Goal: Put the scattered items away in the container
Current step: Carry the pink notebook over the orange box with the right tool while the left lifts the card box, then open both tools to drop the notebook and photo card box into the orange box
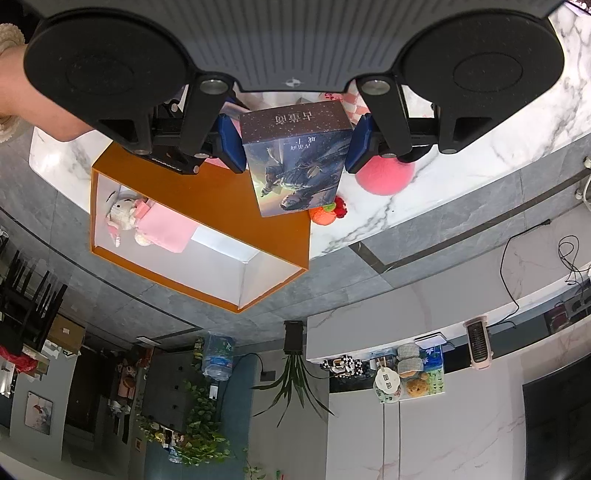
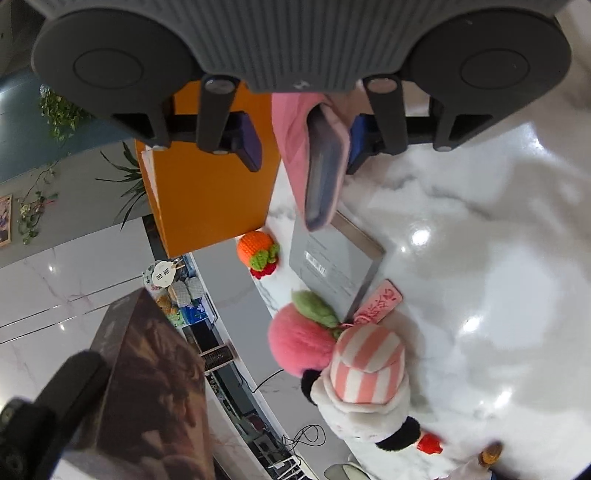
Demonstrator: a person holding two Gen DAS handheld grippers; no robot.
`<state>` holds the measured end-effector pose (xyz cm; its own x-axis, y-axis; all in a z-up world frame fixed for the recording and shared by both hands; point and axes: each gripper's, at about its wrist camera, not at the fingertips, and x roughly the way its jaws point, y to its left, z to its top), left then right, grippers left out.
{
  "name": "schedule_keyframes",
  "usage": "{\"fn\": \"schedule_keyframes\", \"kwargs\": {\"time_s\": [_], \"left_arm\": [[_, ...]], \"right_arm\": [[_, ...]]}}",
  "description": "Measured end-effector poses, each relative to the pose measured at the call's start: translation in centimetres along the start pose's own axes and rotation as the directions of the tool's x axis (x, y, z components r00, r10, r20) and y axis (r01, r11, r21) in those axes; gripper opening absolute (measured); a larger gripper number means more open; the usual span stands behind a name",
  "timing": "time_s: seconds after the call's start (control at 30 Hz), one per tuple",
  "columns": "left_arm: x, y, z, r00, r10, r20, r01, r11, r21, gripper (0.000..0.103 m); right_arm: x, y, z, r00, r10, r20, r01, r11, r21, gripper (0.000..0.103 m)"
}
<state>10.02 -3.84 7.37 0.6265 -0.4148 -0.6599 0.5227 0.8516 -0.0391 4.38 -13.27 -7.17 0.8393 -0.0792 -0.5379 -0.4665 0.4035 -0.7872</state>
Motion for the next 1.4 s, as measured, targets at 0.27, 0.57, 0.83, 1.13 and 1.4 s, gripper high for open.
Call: {"fn": "schedule_keyframes", "kwargs": {"time_s": [0.27, 0.57, 0.83, 1.13, 1.4], "left_arm": [[-0.4, 0.3, 0.0, 1.000, 0.016, 0.007, -0.016, 1.000, -0.008, 0.069], [0.5, -0.7, 0.7, 0.999, 0.030, 0.017, -0.030, 1.000, -0.002, 0.069], [1.5, -2.9, 3.0, 0.993, 0.013, 0.115, -0.015, 1.000, 0.017, 0.069], [4.6, -8.1, 6.1, 0.972, -0.010, 0.236, -0.004, 0.998, 0.058, 0.069], [8.2, -10.3, 7.4, 0.968, -0.074, 0.240, 0.065, 0.997, 0.044, 0.069]], "right_arm": [[-1.7, -4.8, 0.3, 0.997, 0.076, 0.013, -0.077, 0.979, 0.191, 0.019], [-5.9, -13.2, -0.7, 0.987, 0.064, 0.150, -0.127, 0.879, 0.460, 0.018], [-7.5, -18.7, -3.0, 0.984, -0.038, 0.175, -0.075, 0.799, 0.596, 0.018], [-6.1, -23.6, -7.1, 0.989, -0.127, 0.081, 0.029, 0.690, 0.723, 0.018], [-3.8, -25.3, -10.1, 0.993, -0.115, 0.002, 0.070, 0.620, 0.781, 0.018]]}}
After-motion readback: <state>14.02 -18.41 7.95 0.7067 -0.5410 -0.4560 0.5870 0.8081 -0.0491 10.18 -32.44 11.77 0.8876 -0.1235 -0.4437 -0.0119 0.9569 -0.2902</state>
